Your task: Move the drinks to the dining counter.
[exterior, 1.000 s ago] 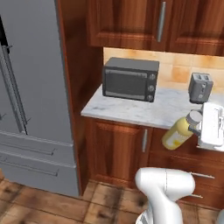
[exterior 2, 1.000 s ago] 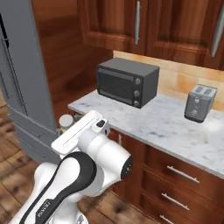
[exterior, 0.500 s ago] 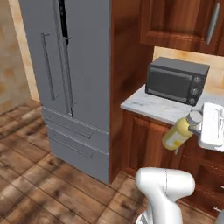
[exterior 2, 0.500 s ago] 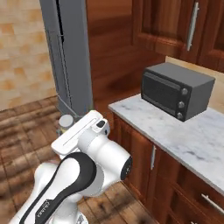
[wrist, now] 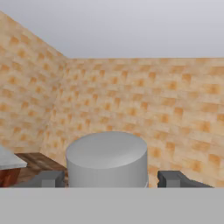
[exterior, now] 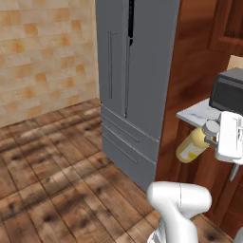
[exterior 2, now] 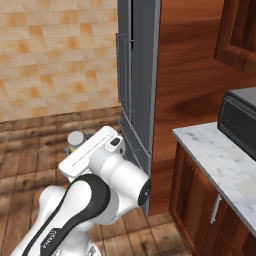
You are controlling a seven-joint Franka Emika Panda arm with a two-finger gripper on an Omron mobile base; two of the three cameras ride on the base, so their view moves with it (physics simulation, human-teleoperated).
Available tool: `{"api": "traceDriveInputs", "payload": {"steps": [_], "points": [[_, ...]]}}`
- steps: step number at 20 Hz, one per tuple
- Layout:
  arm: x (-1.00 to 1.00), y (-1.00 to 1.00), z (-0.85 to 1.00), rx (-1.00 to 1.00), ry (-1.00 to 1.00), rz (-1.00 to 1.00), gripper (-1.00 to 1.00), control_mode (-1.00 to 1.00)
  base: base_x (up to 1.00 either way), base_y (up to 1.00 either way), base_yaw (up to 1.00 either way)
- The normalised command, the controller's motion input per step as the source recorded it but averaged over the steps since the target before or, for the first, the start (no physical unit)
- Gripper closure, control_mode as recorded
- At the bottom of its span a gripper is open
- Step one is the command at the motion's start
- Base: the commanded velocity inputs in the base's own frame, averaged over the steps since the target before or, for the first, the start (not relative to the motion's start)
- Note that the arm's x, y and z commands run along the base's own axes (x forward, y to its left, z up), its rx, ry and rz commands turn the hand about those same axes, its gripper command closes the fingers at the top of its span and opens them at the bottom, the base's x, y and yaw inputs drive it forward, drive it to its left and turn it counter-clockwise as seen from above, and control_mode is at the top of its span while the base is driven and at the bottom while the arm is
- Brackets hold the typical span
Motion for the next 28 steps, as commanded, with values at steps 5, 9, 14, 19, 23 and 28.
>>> {"api": "traceDriveInputs", "payload": {"steps": [5, 9, 14, 19, 23, 28], "points": [[0.0, 0.0, 0.0, 0.0, 0.0, 0.0, 1.0, 1.0, -0.18, 0.16, 0.54], [0.0, 0.0, 0.0, 0.0, 0.0, 0.0, 1.0, 1.0, -0.22, 0.32, 0.51], [0.0, 0.0, 0.0, 0.0, 0.0, 0.0, 1.0, 1.0, -0.16, 0.29, 0.53], [0.0, 0.0, 0.0, 0.0, 0.0, 0.0, 1.0, 1.0, -0.14, 0.28, 0.54], [0.0, 0.0, 0.0, 0.0, 0.0, 0.0, 1.0, 1.0, -0.06, 0.3, 0.55], [0.0, 0.0, 0.0, 0.0, 0.0, 0.0, 1.0, 1.0, 0.0, 0.3, 0.56]]}}
